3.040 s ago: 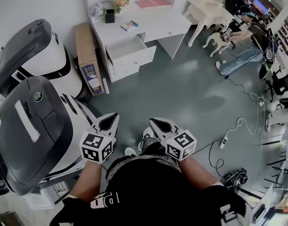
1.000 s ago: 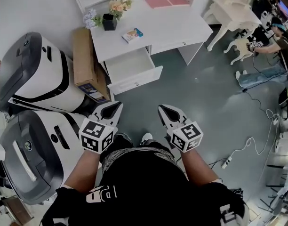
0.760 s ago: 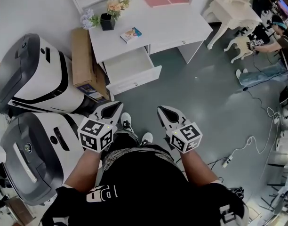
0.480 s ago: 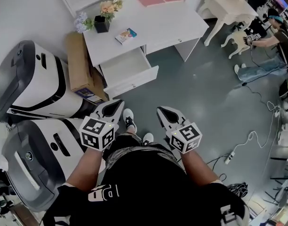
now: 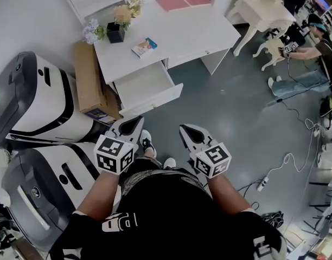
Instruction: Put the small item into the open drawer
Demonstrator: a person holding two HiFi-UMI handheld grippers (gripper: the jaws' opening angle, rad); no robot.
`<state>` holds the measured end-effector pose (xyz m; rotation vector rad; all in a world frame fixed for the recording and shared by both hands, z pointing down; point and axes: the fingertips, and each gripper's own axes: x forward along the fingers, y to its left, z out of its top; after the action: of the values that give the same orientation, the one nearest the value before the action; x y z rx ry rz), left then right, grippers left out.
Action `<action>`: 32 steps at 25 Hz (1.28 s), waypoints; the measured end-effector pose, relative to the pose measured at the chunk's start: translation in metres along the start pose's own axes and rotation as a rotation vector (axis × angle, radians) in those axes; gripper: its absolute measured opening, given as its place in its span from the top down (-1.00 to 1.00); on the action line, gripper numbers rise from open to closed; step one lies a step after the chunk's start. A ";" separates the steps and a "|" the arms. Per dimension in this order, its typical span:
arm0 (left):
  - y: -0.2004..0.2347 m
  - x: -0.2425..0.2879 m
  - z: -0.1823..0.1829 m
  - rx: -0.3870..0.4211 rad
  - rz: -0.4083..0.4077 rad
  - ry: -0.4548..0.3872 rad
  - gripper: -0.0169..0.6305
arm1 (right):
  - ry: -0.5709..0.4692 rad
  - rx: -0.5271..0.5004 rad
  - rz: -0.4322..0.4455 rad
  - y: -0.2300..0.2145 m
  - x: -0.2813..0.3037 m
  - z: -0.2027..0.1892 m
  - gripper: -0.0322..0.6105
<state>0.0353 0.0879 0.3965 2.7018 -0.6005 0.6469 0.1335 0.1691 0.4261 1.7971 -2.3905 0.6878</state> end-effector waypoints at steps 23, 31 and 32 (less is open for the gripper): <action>0.170 0.063 0.068 0.078 -0.019 0.002 0.90 | 0.134 -0.236 -0.070 -0.047 0.171 0.077 0.88; 0.211 0.082 0.074 0.109 -0.064 0.018 0.90 | 0.147 -0.209 -0.116 -0.059 0.212 0.087 0.88; 0.215 0.084 0.073 0.108 -0.069 0.022 0.90 | 0.155 -0.210 -0.120 -0.060 0.215 0.087 0.88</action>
<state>0.0312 -0.1532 0.4149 2.7975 -0.4778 0.7088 0.1392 -0.0703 0.4352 1.7180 -2.1471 0.5200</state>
